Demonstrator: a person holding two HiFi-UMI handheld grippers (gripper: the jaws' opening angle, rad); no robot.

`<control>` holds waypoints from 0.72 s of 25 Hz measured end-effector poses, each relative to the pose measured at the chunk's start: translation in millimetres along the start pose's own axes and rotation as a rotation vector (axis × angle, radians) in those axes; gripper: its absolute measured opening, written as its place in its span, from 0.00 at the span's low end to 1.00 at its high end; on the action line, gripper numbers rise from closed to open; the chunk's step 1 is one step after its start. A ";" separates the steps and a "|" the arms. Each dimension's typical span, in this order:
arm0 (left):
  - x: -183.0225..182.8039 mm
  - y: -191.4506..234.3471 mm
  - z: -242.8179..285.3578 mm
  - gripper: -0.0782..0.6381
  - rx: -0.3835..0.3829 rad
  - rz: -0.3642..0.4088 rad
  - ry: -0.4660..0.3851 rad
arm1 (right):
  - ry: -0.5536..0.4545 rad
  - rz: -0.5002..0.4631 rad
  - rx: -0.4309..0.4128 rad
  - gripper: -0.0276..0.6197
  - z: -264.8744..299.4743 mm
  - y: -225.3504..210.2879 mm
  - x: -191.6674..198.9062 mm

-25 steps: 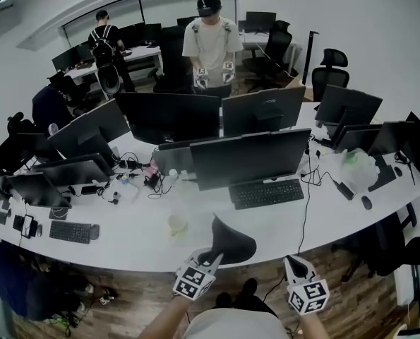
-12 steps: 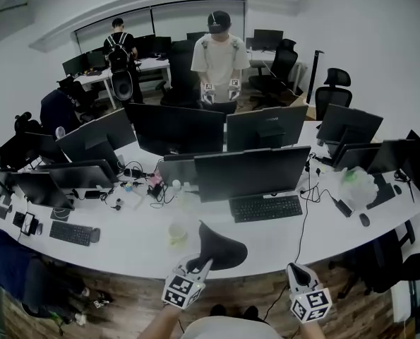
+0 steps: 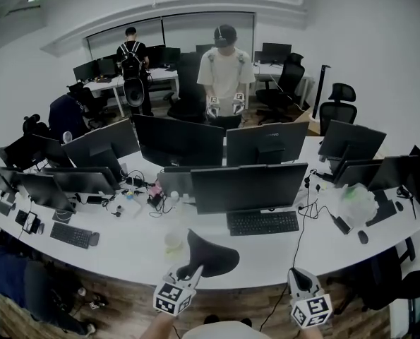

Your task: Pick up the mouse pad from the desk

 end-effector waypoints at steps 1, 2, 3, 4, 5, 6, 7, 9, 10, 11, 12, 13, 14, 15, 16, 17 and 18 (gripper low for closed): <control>-1.3 -1.2 1.6 0.17 -0.004 0.000 -0.005 | -0.002 -0.001 -0.004 0.06 0.7 -3.2 0.2; -2.6 -2.2 3.3 0.17 -0.007 0.002 -0.010 | -0.003 -0.001 -0.006 0.06 1.4 -6.2 0.5; -3.7 -3.1 4.8 0.17 -0.009 0.003 -0.013 | -0.005 0.000 -0.007 0.06 2.1 -8.7 0.7; -4.5 -4.0 6.0 0.17 -0.010 0.004 -0.015 | -0.006 0.001 -0.007 0.06 2.5 -10.8 0.8; -5.3 -5.2 7.2 0.17 -0.012 0.004 -0.016 | -0.007 0.002 -0.007 0.06 2.6 -13.0 0.8; -5.9 -6.8 8.4 0.17 -0.013 0.003 -0.017 | -0.008 0.002 -0.008 0.06 2.5 -15.2 1.0; -6.2 -8.5 9.5 0.17 -0.014 0.003 -0.017 | -0.010 0.002 -0.009 0.06 2.3 -17.3 1.5; -5.1 -10.9 11.3 0.17 -0.017 0.000 -0.016 | -0.011 0.003 -0.013 0.06 2.6 -20.2 3.0; -4.2 -11.7 12.2 0.17 -0.018 -0.001 -0.015 | -0.011 0.004 -0.014 0.06 2.9 -21.4 3.8; -3.6 -12.5 13.1 0.17 -0.019 -0.001 -0.015 | -0.013 0.003 -0.016 0.06 3.0 -22.4 4.2; -3.3 -13.3 13.7 0.17 -0.021 -0.001 -0.014 | -0.015 0.001 -0.018 0.06 3.1 -23.3 4.1; -3.2 -13.8 13.8 0.17 -0.022 0.000 -0.014 | -0.017 -0.001 -0.019 0.06 3.1 -23.9 3.6; -3.2 -14.1 13.6 0.17 -0.024 0.001 -0.013 | -0.020 -0.002 -0.021 0.06 3.1 -24.3 2.8; -3.3 -14.3 13.3 0.17 -0.024 0.002 -0.013 | -0.023 -0.004 -0.022 0.06 3.1 -24.5 1.9; -3.5 -14.6 12.8 0.17 -0.025 0.002 -0.012 | -0.025 -0.005 -0.023 0.06 3.0 -24.7 1.0; -3.5 -14.9 12.4 0.17 -0.026 0.002 -0.012 | -0.026 -0.005 -0.023 0.06 2.8 -24.6 0.5; -3.4 -15.1 11.9 0.17 -0.026 0.003 -0.012 | -0.026 -0.006 -0.024 0.06 2.5 -24.2 0.4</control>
Point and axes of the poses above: the fingertips, and each gripper's own axes: z forward along the fingers, y to its left, x out of its underside, the point moved 6 cm from there along -z, backward along the fingers, and after that the axes turned 12 degrees about -z, right-handed, at the moved point
